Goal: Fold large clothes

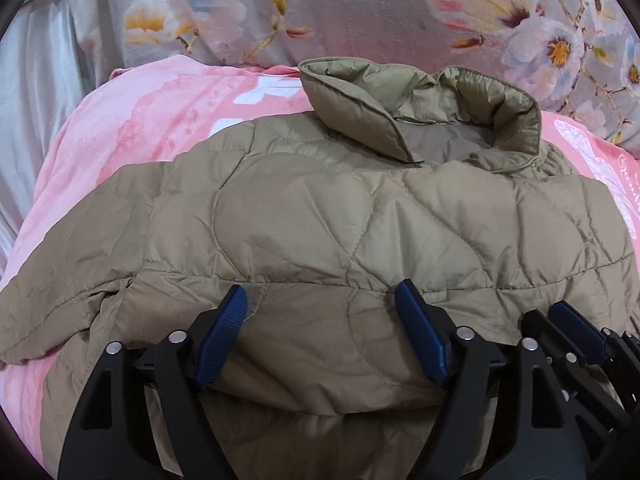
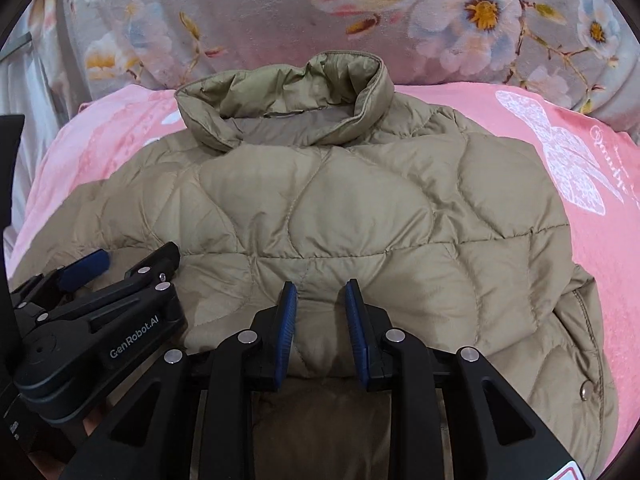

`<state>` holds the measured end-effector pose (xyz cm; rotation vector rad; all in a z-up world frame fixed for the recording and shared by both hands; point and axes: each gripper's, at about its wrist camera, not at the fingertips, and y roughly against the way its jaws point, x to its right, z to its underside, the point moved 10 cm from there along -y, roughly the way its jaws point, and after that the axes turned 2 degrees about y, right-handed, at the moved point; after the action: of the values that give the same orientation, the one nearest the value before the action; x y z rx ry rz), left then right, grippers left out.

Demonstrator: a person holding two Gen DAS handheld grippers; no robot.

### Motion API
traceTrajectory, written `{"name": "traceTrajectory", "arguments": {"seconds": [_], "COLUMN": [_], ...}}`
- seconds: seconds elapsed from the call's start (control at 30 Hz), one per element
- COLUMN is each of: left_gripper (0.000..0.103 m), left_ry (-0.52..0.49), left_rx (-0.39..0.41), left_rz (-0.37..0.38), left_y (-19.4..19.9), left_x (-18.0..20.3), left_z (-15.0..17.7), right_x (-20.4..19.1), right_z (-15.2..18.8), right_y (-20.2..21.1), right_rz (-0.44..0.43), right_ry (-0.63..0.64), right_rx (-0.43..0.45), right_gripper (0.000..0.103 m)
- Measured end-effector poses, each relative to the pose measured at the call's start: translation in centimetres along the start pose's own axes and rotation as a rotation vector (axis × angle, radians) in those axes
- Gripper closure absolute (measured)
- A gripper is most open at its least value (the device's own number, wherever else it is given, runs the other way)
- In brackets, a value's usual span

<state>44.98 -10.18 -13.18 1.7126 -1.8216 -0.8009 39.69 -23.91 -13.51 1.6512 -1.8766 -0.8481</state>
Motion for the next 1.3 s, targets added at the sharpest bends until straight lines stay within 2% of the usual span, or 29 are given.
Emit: {"name": "traceTrajectory", "arguments": {"seconds": [0.17,0.73,0.83,0.9,1.03,1.07,1.1,1.17,1.23,1.27,1.3], "left_gripper": [0.023,0.023,0.022,0.022,0.021,0.014,0.012,0.011,0.010,0.010,0.010], "left_ry": [-0.013,-0.025,-0.016,0.038,0.204,0.250,0.282,0.366,0.447,0.508,0.542], "left_rx": [0.020,0.016,0.019,0.022,-0.017,-0.018,-0.011,0.009,0.007,-0.008,-0.015], "left_rz": [-0.036,-0.058,-0.041,0.033,0.152,0.159,0.136,0.066,-0.014,-0.080,-0.115], "left_y": [0.0,-0.3,-0.2,0.6,5.0,6.8,7.9,10.3,11.5,11.9,12.0], "left_x": [0.0,0.0,0.0,-0.8,-6.6,-9.5,-12.2,-19.3,-25.8,-30.5,-32.9], "left_z": [0.2,0.2,0.2,0.2,1.8,2.4,2.9,4.2,5.9,7.3,8.2], "right_x": [-0.6,-0.2,-0.2,-0.1,0.0,0.0,0.0,-0.5,-2.0,-2.6,-3.8], "right_z": [0.1,0.3,0.3,0.3,0.2,0.2,0.2,0.0,-0.4,-0.5,-0.8], "right_y": [-0.3,-0.6,-0.7,-0.7,-0.8,-0.6,-0.1,1.3,2.3,2.4,2.6], "right_rz": [0.088,0.081,0.079,0.075,0.043,0.045,0.057,0.042,-0.005,-0.017,-0.038], "right_ry": [0.064,0.051,0.050,0.046,0.032,0.035,0.037,0.020,0.000,-0.006,-0.011], "right_rx": [0.013,-0.004,-0.005,-0.006,-0.016,-0.021,-0.025,-0.004,-0.004,-0.013,-0.020], "right_gripper": [0.078,0.078,0.078,0.078,0.078,0.077,0.074,0.060,0.057,0.057,0.057]}}
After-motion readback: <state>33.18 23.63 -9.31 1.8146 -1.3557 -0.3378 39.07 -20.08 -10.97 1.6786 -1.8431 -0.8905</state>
